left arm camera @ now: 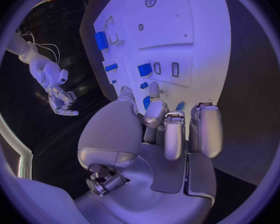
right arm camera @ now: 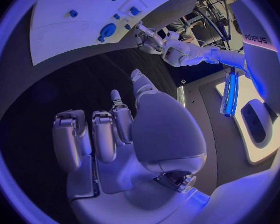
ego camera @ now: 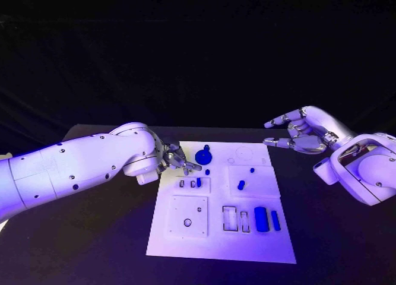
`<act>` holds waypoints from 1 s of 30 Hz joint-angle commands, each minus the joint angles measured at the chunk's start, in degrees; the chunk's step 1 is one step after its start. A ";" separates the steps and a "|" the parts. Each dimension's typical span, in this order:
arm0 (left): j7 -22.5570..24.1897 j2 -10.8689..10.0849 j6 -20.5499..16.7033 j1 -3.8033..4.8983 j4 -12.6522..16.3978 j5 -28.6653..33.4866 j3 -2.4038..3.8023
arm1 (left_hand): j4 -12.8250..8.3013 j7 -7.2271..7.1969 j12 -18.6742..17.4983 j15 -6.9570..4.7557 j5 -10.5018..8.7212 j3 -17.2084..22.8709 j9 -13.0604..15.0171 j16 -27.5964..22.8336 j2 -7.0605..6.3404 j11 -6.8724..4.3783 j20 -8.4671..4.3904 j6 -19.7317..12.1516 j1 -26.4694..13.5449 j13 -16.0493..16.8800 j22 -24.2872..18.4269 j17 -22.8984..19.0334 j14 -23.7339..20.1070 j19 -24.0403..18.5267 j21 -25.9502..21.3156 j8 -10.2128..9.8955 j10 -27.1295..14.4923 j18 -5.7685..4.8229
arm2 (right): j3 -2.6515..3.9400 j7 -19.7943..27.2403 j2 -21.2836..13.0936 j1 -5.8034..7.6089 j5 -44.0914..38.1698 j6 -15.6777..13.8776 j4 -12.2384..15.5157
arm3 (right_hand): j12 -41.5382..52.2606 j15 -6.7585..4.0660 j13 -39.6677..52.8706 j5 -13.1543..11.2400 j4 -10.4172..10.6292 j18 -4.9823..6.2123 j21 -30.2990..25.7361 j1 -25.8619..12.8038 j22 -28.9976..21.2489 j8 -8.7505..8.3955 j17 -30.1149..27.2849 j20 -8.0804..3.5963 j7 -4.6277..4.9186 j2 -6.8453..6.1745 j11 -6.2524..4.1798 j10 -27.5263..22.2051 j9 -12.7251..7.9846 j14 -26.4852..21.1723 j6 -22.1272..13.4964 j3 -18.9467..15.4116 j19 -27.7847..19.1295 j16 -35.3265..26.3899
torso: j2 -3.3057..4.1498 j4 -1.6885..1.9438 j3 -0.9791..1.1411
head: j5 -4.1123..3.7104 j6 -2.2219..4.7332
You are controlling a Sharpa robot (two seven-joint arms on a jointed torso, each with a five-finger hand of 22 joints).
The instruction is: Assemble the parts on the task board
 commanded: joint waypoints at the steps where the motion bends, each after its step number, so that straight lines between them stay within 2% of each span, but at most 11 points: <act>1: -1.97 1.17 1.98 0.10 -0.89 -2.74 -0.27 | 0.04 0.03 0.36 -0.59 -0.10 -0.17 0.37 0.17 -0.03 -0.08 -0.04 -0.50 0.01 0.30 0.64 15.06 6.03 0.43 0.46 0.48 0.54 -1.06 | -0.04 -0.80 0.23 -0.06 0.03 0.16 -0.20 | -0.38 0.16 6.76 0.42 -0.41 -0.03 -0.33 0.50 11.94 0.26 9.85 0.10 -0.28 0.09 0.20 -0.23 0.10 4.76 0.14 -0.02 4.24 -0.33 | 0.14 0.06 -0.02 | 0.08 0.01; 6: -2.09 2.80 3.00 0.12 -1.83 -3.56 -0.89 | 0.01 -0.06 0.56 -0.64 -0.01 -0.08 0.79 0.17 0.25 -0.14 -0.08 -0.56 0.19 0.54 1.08 15.06 6.03 0.58 0.71 0.86 0.68 -1.13 | -0.09 -1.14 0.58 -0.12 0.01 0.43 -0.56 | -0.50 0.13 6.66 0.80 -0.74 -0.02 -0.36 0.92 11.90 0.25 9.80 0.08 -0.31 -0.12 0.17 -0.26 0.11 4.75 0.17 -0.23 4.22 -0.37 | 0.36 0.01 -0.10 | 0.00 -0.24; 11: -2.12 4.18 3.35 0.09 -2.65 -4.13 -1.25 | 0.06 -0.10 0.71 -0.67 0.03 -0.09 1.04 0.17 0.40 -0.18 -0.10 -0.58 0.10 0.72 1.25 15.06 6.03 0.63 0.81 1.09 0.78 -1.16 | -0.13 -1.39 0.70 -0.20 0.00 0.53 -0.86 | -0.54 0.12 6.64 0.85 -0.77 -0.03 -0.35 0.96 11.93 0.25 9.77 0.07 -0.31 -0.15 0.16 -0.28 0.11 4.74 0.18 -0.27 4.24 -0.39 | 0.48 0.08 -0.20 | -0.16 -0.22; 15: -2.13 4.88 3.14 0.08 -3.12 -4.09 -1.35 | 0.08 -0.14 0.89 -0.69 0.08 -0.12 1.27 0.17 0.55 -0.21 -0.13 -0.63 -0.04 0.95 1.42 15.06 6.03 0.68 0.91 1.29 0.90 -1.19 | -0.17 -1.52 0.91 -0.33 0.00 0.59 -1.12 | -0.54 0.12 6.63 1.09 -0.75 -0.02 -0.37 0.93 11.89 0.26 9.77 0.06 -0.31 -0.13 0.16 -0.27 0.12 4.75 0.21 -0.36 4.22 -0.40 | 0.47 0.13 -0.11 | -0.20 -0.37; 30: -2.21 6.04 4.64 0.07 -3.64 -3.98 -1.41 | -0.12 -0.31 1.21 -0.81 0.42 0.20 2.36 0.17 1.25 -0.36 -0.23 -0.96 0.57 1.41 2.11 15.06 6.03 0.85 1.30 2.17 1.11 -1.30 | -0.25 -1.67 1.85 -0.88 0.05 1.03 -1.82 | -0.57 0.11 6.59 1.48 -0.60 -0.01 -0.41 0.72 11.84 0.26 9.69 0.04 -0.31 0.02 0.15 -0.26 0.13 4.73 0.25 -0.58 4.19 -0.46 | 0.58 0.32 -0.14 | -0.27 -0.50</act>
